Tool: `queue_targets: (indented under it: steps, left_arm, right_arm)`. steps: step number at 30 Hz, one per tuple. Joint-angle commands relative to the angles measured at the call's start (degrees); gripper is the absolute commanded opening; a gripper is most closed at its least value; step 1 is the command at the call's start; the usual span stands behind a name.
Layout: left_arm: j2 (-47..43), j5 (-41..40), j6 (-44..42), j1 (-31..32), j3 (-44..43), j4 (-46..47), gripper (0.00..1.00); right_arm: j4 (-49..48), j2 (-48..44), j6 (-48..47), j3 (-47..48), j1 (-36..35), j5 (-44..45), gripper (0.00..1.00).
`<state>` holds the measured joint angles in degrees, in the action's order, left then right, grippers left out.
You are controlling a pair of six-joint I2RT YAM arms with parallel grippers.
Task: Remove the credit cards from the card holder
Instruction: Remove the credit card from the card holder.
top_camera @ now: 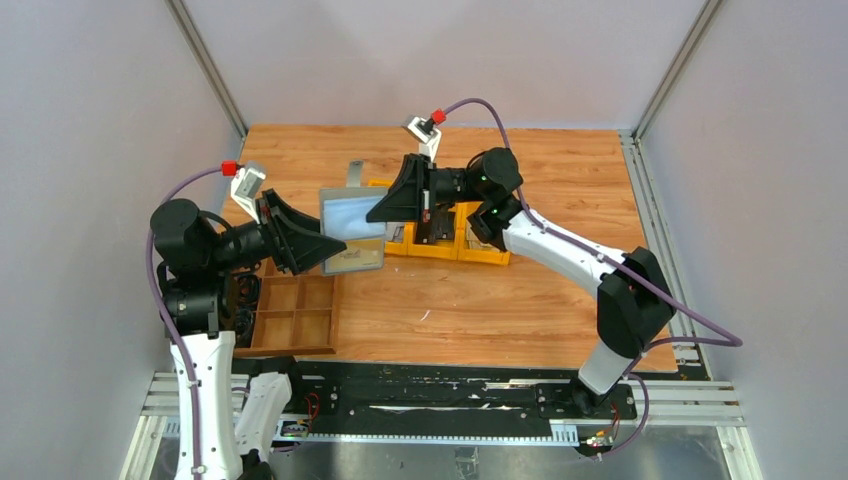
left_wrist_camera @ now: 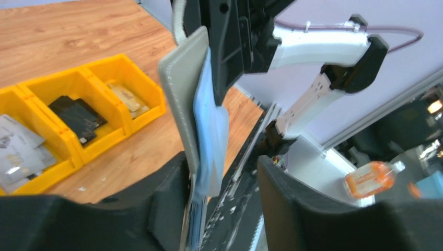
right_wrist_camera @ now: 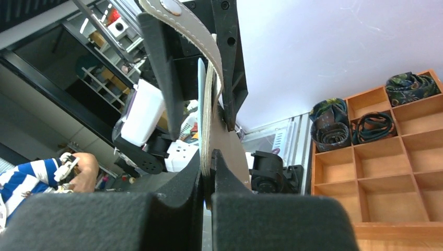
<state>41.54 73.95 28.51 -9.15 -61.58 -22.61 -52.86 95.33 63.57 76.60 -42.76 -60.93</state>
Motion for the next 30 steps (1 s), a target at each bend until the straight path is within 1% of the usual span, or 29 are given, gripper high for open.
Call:
queue_targets:
  steps: [1,4,6,7,8,10,11,12,13,15,16,18,20,23,25,27,28,30]
  left_arm:
    - [-0.34,-2.93,5.24,0.09,1.4,6.67,0.44]
    - [-0.07,-5.55,5.48,0.05,1.55,7.45,0.25]
    - [0.1,-6.28,6.8,0.09,1.7,8.92,0.17]
    - [0.22,-6.35,6.97,0.09,1.76,9.16,0.13]
    - [0.3,-6.29,6.84,0.09,1.75,9.09,0.1]
    - [0.48,-6.08,5.15,0.09,1.66,7.36,0.04]
    - [0.58,-6.1,3.58,0.09,1.4,5.35,0.02]
    - [0.64,-6.1,1.72,0.09,0.95,3.26,0.01]
    - [0.72,-6.02,0.04,0.09,0.7,0.81,0.0]
    - [1.12,-5.72,-3.99,0.09,0.02,-3.16,0.0]
    - [1.48,-5.58,-6.18,0.09,-0.83,-5.6,0.0]
    - [1.97,-5.39,-9.18,0.07,-1.71,-9.21,0.0]
    - [2.22,-4.9,-10.82,0.05,-2.27,-11.03,0.0]
    - [2.41,-4.24,-11.81,0.09,-2.43,-12.02,0.0]
    - [2.39,-4.01,-12.59,0.09,-2.65,-12.92,0.0]
    - [2.28,-3.85,-12.6,0.14,-2.44,-12.95,0.0]
    - [2.23,-3.78,-12.57,0.08,-2.34,-12.95,0.0]
    - [2.18,-3.59,-12.4,0.14,-2.42,-12.97,0.0]
  right_arm:
    - [-11.04,-3.27,6.08,-2.7,-1.45,3.43,0.0]
    - [-9.76,-4.03,5.08,-3.29,-2.02,3.16,0.0]
    - [-7.08,-4.66,3.25,-3.05,-2.44,1.76,0.01]
    - [-5.66,-5.1,1.98,-3.04,-2.54,1.06,0.06]
    - [-4.0,-5.5,0.64,-2.95,-2.56,-0.48,0.21]
    - [1.79,-6.02,-3.96,-1.38,-2.5,-4.35,0.44]
    - [7.2,-6.18,-8.11,0.34,-2.5,-6.37,0.52]
    - [13.95,-6.21,-13.46,2.5,-2.5,-8.0,0.57]
    - [27.49,-6.16,-22.82,5.91,-2.62,-8.66,0.59]
    - [52.02,-5.13,-41.64,13.69,-3.45,-7.18,0.6]
    - [62.08,-3.75,-50.32,17.32,-3.95,-5.96,0.6]
    - [73.19,-1.52,-56.64,22.75,-4.9,-4.31,0.6]
    - [76.95,0.16,-59.76,25.31,-5.26,-3.02,0.59]
    - [79.31,1.87,-62.11,27.79,-5.95,-1.67,0.55]
    - [82.96,2.91,-64.64,30.01,-6.84,0.0,0.54]
    - [84.63,3.71,-66.13,31.74,-7.95,2.51,0.5]
    - [84.78,3.92,-66.43,32.15,-8.52,3.89,0.47]
    - [83.86,4.15,-66.32,32.71,-9.22,5.82,0.36]
